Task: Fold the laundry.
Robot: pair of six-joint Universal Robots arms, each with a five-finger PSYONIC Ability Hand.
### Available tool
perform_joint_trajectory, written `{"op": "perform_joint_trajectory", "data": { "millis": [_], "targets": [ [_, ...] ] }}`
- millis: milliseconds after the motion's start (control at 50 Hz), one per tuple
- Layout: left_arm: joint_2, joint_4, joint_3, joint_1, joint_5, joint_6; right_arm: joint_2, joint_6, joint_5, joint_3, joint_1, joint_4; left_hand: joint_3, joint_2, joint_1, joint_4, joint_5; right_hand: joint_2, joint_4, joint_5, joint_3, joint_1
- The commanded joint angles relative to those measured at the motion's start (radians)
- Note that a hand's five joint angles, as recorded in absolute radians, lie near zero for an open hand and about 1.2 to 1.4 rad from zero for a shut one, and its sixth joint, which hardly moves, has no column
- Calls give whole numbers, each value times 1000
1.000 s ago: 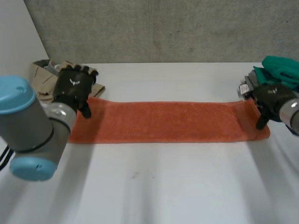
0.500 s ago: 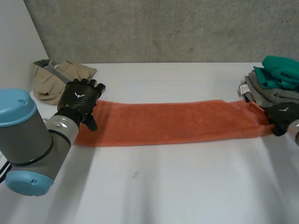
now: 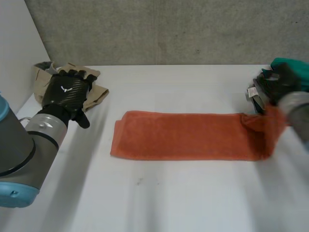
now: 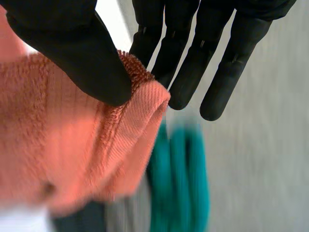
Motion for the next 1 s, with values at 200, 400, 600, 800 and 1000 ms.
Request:
{"op": "perform_joint_trajectory", "data": {
  "millis": [200,400,600,800,1000],
  "targets": [
    [36,7,-70,1,1,0,372,-53,-263,-162,613,-194,-38,-29,-21,-28,-47,225,200,236,209,287],
    [36,9,-72,6,6,0,279,12,-73,-124,648,-196,-38,-29,-21,-28,-47,-997,-1021,-986,-1013,-934],
    [28,16,-35,-15,6,0,69,481,44,49,432,3,-38,-29,-21,-28,-47,-997,-1021,-986,-1013,-934],
    [-13,59,-24,-86,4,1,93,401,99,167,272,65,-38,-29,-21,-28,-47,-715,-739,-704,-731,-652],
    [4,53,-29,-91,-2,3,100,49,239,132,289,-111,-38,-29,-21,-28,-47,225,200,236,209,287]
  ]
}}
